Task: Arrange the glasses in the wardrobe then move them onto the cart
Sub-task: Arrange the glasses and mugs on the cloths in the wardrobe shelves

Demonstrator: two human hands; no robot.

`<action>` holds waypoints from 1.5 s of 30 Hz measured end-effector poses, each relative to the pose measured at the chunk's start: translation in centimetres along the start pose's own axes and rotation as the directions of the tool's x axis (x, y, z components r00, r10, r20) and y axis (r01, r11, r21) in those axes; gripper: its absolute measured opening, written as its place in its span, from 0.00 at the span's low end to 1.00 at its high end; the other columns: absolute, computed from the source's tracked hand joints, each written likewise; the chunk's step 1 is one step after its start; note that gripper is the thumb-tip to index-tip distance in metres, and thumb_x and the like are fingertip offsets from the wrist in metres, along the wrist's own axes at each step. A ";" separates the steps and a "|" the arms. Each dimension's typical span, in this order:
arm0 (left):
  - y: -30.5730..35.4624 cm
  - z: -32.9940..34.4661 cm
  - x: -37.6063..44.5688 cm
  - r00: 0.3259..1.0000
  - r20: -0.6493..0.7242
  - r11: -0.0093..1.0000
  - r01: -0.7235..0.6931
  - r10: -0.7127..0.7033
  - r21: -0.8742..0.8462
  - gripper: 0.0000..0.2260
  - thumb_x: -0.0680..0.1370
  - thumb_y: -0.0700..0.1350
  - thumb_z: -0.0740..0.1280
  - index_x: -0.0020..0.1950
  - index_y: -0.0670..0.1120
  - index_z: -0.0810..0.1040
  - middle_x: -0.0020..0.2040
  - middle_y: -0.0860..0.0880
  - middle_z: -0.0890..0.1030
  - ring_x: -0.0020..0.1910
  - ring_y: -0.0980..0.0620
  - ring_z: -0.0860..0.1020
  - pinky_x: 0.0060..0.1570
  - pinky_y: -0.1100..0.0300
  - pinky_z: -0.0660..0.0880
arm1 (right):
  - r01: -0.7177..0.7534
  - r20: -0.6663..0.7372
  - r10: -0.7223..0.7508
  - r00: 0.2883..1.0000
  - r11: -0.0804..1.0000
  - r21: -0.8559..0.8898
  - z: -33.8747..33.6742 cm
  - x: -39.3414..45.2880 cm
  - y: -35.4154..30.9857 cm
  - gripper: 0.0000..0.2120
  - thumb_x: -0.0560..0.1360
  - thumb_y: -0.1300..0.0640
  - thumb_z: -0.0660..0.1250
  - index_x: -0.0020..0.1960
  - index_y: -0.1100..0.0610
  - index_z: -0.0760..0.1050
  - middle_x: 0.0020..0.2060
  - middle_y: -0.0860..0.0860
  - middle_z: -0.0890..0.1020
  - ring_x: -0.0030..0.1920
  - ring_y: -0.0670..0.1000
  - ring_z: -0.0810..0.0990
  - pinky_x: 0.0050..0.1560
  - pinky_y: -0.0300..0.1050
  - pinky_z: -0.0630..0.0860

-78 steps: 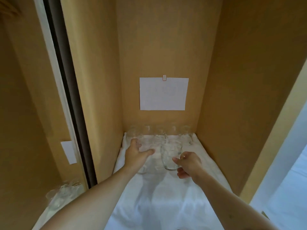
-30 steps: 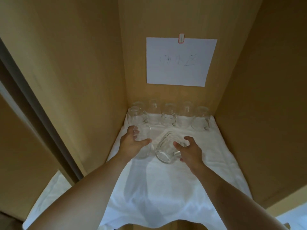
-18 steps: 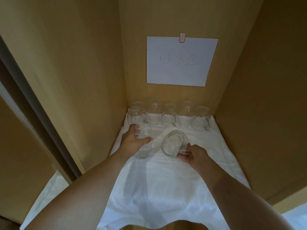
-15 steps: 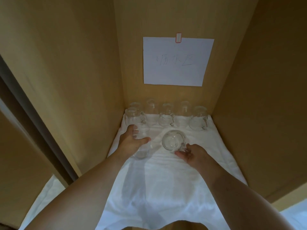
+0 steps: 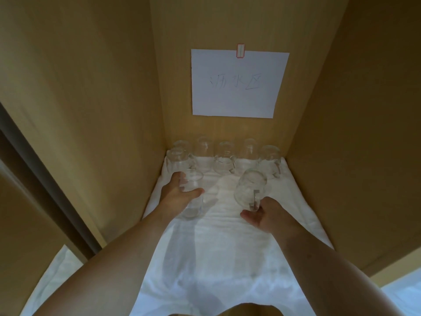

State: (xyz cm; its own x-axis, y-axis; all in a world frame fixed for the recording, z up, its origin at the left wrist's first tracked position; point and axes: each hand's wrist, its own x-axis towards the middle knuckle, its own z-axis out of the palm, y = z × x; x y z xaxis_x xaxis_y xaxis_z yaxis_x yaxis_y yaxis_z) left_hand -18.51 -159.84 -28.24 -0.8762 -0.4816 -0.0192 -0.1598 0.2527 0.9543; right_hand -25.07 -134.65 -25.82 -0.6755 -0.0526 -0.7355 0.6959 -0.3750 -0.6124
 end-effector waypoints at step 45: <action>11.2 3.2 5.3 0.935 0.355 0.181 -0.348 -0.003 0.920 0.23 0.74 0.33 0.68 0.68 0.44 0.70 0.65 0.43 0.71 0.65 0.40 0.69 0.64 0.43 0.70 | 0.372 0.404 -0.627 0.666 -0.190 -0.909 2.5 5.5 -2.4 0.42 0.77 0.46 0.72 0.82 0.48 0.50 0.72 0.61 0.62 0.60 0.62 0.78 0.56 0.48 0.77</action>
State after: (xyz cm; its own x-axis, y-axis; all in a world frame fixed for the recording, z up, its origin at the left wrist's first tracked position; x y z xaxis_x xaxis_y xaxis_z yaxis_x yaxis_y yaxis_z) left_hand -26.39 -156.86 -18.63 -0.9800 -0.1534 -0.1265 -0.1419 0.9853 -0.0953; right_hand -31.09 -136.39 -27.63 -0.9848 -0.1735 0.0111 -0.1620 0.8926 -0.4207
